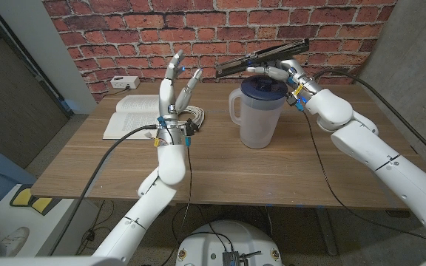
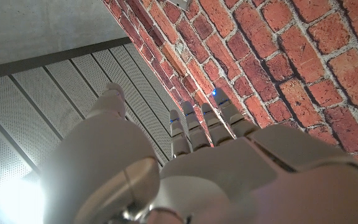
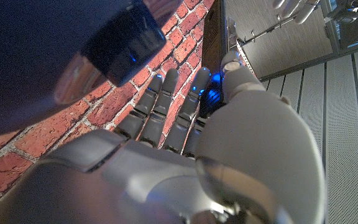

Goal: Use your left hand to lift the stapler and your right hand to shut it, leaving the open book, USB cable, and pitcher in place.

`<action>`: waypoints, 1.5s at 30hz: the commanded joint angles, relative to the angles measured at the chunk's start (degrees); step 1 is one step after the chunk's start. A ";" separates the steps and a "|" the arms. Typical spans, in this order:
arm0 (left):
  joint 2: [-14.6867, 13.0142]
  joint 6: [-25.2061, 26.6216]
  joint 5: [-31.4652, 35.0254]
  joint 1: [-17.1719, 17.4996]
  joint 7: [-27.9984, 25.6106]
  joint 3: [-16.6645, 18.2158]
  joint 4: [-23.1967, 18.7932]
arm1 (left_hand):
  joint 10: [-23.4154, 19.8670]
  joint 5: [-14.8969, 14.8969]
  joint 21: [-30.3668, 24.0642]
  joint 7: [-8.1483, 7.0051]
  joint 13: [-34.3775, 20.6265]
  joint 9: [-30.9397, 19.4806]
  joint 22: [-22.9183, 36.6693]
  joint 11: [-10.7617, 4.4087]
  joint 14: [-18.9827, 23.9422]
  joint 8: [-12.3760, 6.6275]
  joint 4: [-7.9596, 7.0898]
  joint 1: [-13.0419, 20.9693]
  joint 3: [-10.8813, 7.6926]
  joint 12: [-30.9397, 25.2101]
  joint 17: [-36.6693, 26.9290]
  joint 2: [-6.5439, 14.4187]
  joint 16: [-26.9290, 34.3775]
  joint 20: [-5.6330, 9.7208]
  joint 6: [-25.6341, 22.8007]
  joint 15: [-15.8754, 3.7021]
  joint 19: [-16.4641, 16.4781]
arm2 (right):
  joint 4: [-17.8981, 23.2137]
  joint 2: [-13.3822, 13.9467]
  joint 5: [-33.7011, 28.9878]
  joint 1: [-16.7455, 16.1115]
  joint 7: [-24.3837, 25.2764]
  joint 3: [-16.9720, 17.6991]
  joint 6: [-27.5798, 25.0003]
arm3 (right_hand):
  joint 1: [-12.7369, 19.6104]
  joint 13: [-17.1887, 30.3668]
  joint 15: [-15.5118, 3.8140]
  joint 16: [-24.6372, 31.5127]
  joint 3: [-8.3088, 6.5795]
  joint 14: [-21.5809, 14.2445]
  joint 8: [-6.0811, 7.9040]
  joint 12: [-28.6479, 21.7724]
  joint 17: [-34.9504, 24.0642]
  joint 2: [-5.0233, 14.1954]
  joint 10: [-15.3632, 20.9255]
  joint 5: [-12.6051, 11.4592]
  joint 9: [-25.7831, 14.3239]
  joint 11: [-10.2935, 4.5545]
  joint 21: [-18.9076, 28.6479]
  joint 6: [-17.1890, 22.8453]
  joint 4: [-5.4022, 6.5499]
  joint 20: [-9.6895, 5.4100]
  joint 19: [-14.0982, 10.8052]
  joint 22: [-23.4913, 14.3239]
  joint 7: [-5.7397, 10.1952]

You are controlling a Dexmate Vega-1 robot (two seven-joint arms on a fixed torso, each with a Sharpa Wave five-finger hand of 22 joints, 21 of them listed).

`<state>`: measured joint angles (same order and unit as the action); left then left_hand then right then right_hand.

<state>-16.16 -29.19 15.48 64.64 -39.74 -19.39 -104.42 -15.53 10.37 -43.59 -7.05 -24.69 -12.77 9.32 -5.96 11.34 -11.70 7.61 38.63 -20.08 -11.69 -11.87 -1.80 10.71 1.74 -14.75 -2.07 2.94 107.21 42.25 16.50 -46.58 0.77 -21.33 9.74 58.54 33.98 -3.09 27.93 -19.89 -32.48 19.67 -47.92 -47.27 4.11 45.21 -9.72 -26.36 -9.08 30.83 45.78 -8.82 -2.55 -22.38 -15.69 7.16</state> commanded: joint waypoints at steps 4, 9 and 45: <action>-1.79 5.76 7.16 0.23 -4.19 -0.73 -3.67 | -0.05 -0.09 0.86 0.90 0.19 -0.06 0.14 0.06 -0.19 -0.52 0.48 0.84 -0.02 -0.39 0.40 0.06 0.21 -0.23 -0.41 -3.66 -0.25 | 0.13 -0.03 -1.90 0.96 0.16 -1.15 -1.18 | 5.80 0.05 -10.60 -0.41 -0.08 -0.56 -0.22 -0.46 -0.36 5.81 0.28 -0.20 -0.30 0.15 0.68 2.94 0.37 -3.30 0.33 -0.04 -0.91; -2.77 6.54 7.90 -0.61 -3.90 -0.94 -4.60 | -1.10 -0.10 1.56 1.52 0.48 0.02 0.13 -0.67 -0.17 -0.74 0.56 0.98 0.10 -0.85 0.76 0.16 0.33 -0.15 -1.21 -4.02 -0.21 | -0.30 0.03 -2.02 1.28 -0.43 -1.41 -0.79 | 5.82 -0.03 -10.60 -0.55 -0.08 -0.56 -0.35 -0.45 -0.47 5.82 0.23 -0.21 -0.28 0.23 0.83 3.04 0.39 -3.31 0.41 0.01 -0.93; -6.30 19.47 12.92 -7.26 -0.49 -3.38 -11.39 | -3.39 0.67 4.89 2.41 2.06 0.60 0.15 -0.01 -0.15 -0.59 1.46 4.05 -0.69 -1.55 1.62 2.07 0.48 -1.64 -2.61 -3.77 0.79 | -0.01 0.16 -2.47 2.34 -2.13 -2.65 -1.74 | 6.02 -0.26 -10.61 -1.74 0.06 -0.74 -1.27 -0.70 -1.46 5.76 0.05 -0.23 -0.74 0.36 2.24 3.32 0.46 -3.53 0.92 0.49 -1.09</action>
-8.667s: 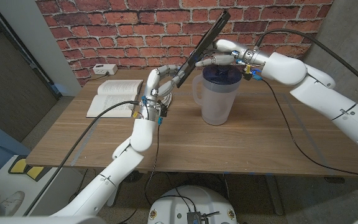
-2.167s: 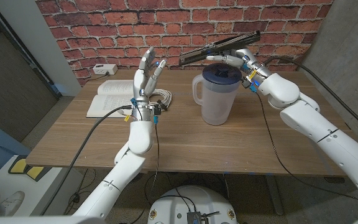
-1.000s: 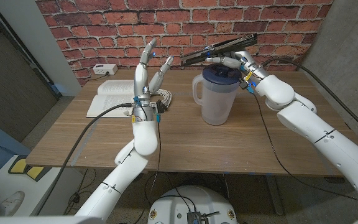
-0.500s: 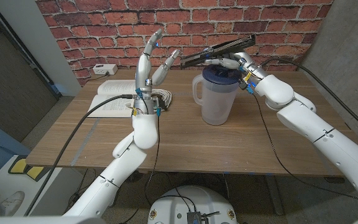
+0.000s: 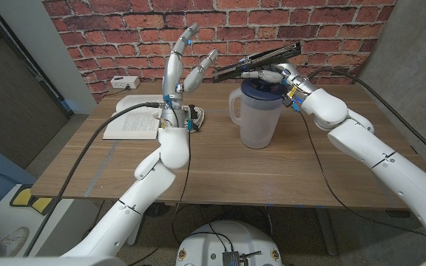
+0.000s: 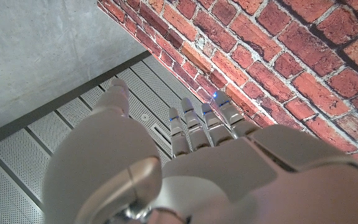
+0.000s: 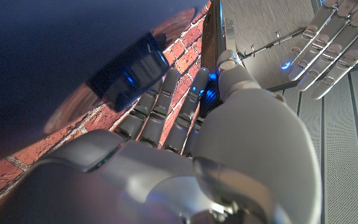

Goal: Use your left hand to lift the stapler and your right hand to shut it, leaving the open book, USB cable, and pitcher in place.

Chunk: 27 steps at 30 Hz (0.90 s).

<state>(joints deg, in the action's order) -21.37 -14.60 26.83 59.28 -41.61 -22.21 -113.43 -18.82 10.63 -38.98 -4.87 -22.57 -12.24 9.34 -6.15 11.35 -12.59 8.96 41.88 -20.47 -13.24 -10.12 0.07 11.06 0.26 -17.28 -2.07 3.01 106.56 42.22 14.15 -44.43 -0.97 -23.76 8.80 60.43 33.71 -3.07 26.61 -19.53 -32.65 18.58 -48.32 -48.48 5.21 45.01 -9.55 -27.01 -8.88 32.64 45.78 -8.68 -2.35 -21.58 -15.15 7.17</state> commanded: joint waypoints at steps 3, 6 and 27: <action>-1.42 5.88 2.21 -2.63 1.61 -0.96 -2.71 | 0.11 0.45 0.54 0.50 0.10 0.10 0.13 0.22 -0.13 0.36 0.13 1.08 -0.37 0.10 -0.11 0.41 0.14 -0.36 -0.08 -3.60 0.86 | 0.81 0.28 -0.14 0.20 -0.46 -0.22 -0.86 | 4.15 0.01 -10.64 -0.50 -0.29 -0.59 -0.25 -0.31 -0.33 4.67 0.22 -0.41 -0.08 0.10 0.52 3.37 0.32 -3.73 0.18 0.00 -1.03; -1.57 6.75 3.48 -3.76 1.36 -1.50 -2.82 | -0.50 0.51 0.81 0.48 0.26 0.13 0.14 0.09 0.26 0.31 0.17 1.48 -0.51 -0.11 -0.10 0.73 0.28 -0.54 -0.33 -3.72 1.13 | 0.95 0.37 -0.17 0.21 -0.53 -0.23 -0.98 | 4.16 0.00 -10.64 -0.57 -0.29 -0.63 -0.30 -0.34 -0.40 4.69 0.22 -0.42 -0.13 0.02 0.61 3.39 0.34 -3.72 0.22 0.04 -1.06; -5.48 5.17 1.81 -7.63 7.00 -2.91 -3.98 | -3.18 0.38 2.65 0.55 1.21 0.38 0.17 -0.53 2.48 0.06 0.02 1.90 0.37 -0.88 -0.06 -0.10 0.81 -0.26 -2.29 -4.25 2.46 | 0.91 0.10 -0.11 0.90 -1.54 -0.97 -1.08 | 4.26 -0.13 -10.65 -1.15 -0.21 -0.89 -0.75 -0.51 -0.99 4.68 0.29 -0.42 -0.47 0.14 1.39 3.60 0.38 -3.75 0.58 0.36 -0.94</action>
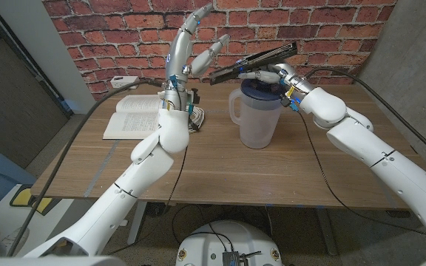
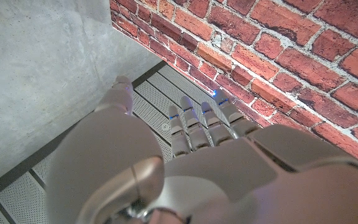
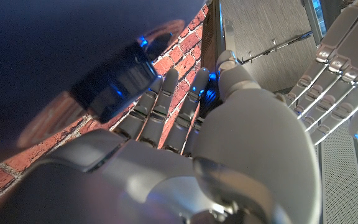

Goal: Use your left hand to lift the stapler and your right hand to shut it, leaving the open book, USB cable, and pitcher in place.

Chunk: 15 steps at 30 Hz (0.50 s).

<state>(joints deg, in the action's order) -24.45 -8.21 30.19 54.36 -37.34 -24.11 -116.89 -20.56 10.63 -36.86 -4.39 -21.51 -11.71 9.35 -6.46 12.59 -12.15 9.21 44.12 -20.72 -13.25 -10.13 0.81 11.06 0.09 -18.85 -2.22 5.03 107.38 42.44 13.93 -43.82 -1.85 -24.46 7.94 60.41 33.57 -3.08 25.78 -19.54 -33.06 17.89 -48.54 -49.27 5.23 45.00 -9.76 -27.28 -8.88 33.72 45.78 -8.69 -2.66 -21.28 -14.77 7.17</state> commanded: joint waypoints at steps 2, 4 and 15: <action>-2.62 -1.30 -1.73 -3.00 3.33 -1.03 -0.48 | -1.82 0.37 0.77 0.18 0.21 -0.13 0.17 -0.20 1.74 -0.40 -0.33 -0.47 0.78 -1.00 -0.09 -0.90 0.97 -0.08 -0.93 -4.14 0.55 | 0.02 -0.25 0.09 0.35 -0.63 -0.35 -0.20 | 4.29 0.12 -10.64 -0.37 -0.19 -0.51 -0.13 -0.32 -0.27 4.66 0.16 -0.21 -0.21 0.05 0.40 3.61 0.39 -3.43 0.30 0.01 -0.96; -2.75 -0.95 -1.99 -3.22 4.21 -1.09 -0.69 | -1.91 0.37 0.85 0.15 0.24 -0.12 0.18 -0.22 1.83 -0.38 -0.37 -0.51 0.84 -1.03 -0.10 -0.92 0.99 -0.20 -0.96 -4.15 0.66 | -0.10 -0.37 0.07 0.44 -0.72 -0.51 -0.16 | 4.30 0.04 -10.63 -0.43 -0.18 -0.51 -0.19 -0.30 -0.31 4.65 0.18 -0.21 -0.20 0.06 0.46 3.63 0.38 -3.45 0.33 0.04 -0.97; -4.36 -3.01 -6.42 -5.78 10.19 -1.41 0.19 | -2.21 0.38 1.56 0.36 0.41 -0.06 0.20 -0.03 2.16 -0.57 -0.44 -0.65 1.22 -1.10 -0.14 -1.19 0.95 -0.68 -1.92 -4.00 0.79 | 0.34 -0.27 0.07 0.88 -1.18 -0.80 -0.90 | 4.35 0.14 -10.63 -0.85 -0.14 -0.54 -0.49 -0.43 -0.66 4.65 0.02 -0.22 -0.39 0.10 0.96 3.76 0.41 -3.44 0.56 0.25 -1.03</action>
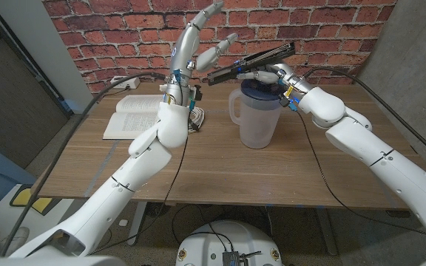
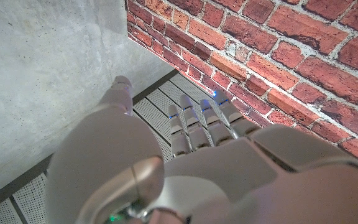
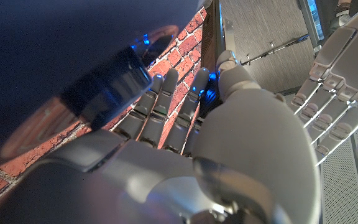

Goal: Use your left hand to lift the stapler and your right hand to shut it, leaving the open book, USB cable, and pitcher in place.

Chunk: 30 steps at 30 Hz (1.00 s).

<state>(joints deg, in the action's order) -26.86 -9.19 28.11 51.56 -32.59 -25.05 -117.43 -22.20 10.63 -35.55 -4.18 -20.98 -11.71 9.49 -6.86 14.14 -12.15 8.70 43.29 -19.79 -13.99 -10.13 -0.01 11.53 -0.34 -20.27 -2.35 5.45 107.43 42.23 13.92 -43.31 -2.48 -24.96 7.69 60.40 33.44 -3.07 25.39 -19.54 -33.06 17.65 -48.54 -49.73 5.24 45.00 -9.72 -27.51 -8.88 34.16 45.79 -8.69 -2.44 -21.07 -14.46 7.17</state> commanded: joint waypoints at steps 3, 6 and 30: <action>-2.08 -2.65 -6.37 -3.54 7.24 -0.51 1.06 | -0.77 0.55 0.52 0.04 -0.04 -0.03 0.07 0.23 0.62 -0.57 0.27 0.79 0.01 -0.40 -0.12 -0.01 0.40 -0.33 -0.71 -3.81 0.48 | 0.47 0.17 0.14 0.48 -0.87 -0.38 -1.09 | 4.37 0.37 -10.64 -0.60 -0.12 -0.53 -0.34 -0.49 -0.29 4.65 -0.08 -0.26 -0.22 0.09 0.65 3.75 0.42 -3.65 0.44 0.00 -1.01; -2.13 -2.51 -7.25 -4.18 8.59 -0.58 1.26 | -0.71 0.64 0.69 0.04 0.01 -0.01 0.08 0.36 0.56 -0.52 0.38 1.15 -0.13 -0.36 -0.12 0.17 0.33 -0.37 -0.74 -3.76 0.56 | 0.37 0.19 0.19 0.68 -1.13 -0.53 -1.28 | 4.38 0.25 -10.64 -0.68 -0.11 -0.52 -0.37 -0.45 -0.35 4.64 -0.01 -0.26 -0.28 -0.01 0.74 3.80 0.43 -3.66 0.46 0.04 -0.99; -3.38 -0.59 -7.82 -7.93 14.94 -2.38 2.06 | -0.15 0.55 4.89 -0.09 1.68 0.38 0.19 1.56 -0.86 0.56 -0.11 1.89 1.30 0.59 -0.16 -0.93 -0.67 -1.33 -2.54 -2.91 1.69 | -0.56 -0.53 0.32 1.03 -1.45 -1.37 -1.07 | 4.43 0.32 -10.65 -1.52 -0.02 -0.69 -0.99 -0.63 -0.93 4.70 -0.20 -0.29 -0.67 0.02 1.75 3.89 0.53 -3.72 0.92 0.47 -0.90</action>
<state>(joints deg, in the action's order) -29.24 -11.92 18.94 44.98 -20.28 -26.62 -114.84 -23.48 11.25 -31.21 -4.63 -19.39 -11.18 9.48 -5.74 13.97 -12.08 8.73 45.78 -18.94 -13.89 -10.14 -0.38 11.17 -1.04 -23.96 -2.25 6.98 107.17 41.92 14.07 -42.40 -3.72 -26.03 6.64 61.77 33.60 -3.07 24.13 -19.36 -33.05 16.59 -49.25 -50.38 6.21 45.02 -9.76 -28.04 -8.90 35.48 46.28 -8.51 -2.65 -20.45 -13.85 7.67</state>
